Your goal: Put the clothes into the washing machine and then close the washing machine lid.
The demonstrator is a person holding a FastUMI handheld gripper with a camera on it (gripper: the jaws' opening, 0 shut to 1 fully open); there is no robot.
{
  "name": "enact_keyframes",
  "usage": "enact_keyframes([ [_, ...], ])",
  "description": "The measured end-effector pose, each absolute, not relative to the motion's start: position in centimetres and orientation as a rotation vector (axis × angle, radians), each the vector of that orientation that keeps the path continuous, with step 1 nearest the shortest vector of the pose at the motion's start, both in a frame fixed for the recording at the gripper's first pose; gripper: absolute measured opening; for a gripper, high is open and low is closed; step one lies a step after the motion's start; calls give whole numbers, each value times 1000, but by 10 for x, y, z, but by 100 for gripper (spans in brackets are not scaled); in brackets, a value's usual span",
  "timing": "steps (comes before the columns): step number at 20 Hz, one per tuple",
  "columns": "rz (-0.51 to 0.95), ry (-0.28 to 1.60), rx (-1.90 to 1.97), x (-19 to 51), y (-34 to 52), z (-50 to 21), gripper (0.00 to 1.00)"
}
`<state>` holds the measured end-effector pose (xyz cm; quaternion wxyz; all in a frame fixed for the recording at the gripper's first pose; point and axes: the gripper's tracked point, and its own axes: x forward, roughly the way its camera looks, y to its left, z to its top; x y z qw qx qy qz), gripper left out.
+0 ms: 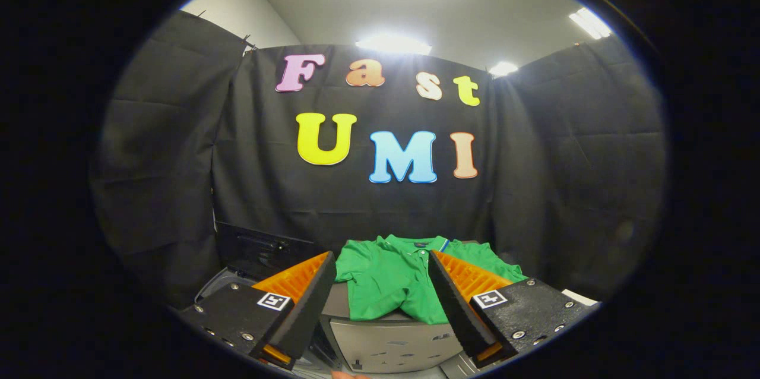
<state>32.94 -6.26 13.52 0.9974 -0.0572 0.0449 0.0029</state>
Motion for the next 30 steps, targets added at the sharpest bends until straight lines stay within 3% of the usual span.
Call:
enact_keyframes([
  [14, -23, 477, -69, 469, -151, 42, 96],
  [22, 38, 609, -57, 488, -152, 5, 96],
  [30, 57, 616, -56, 481, -154, 2, 95],
])
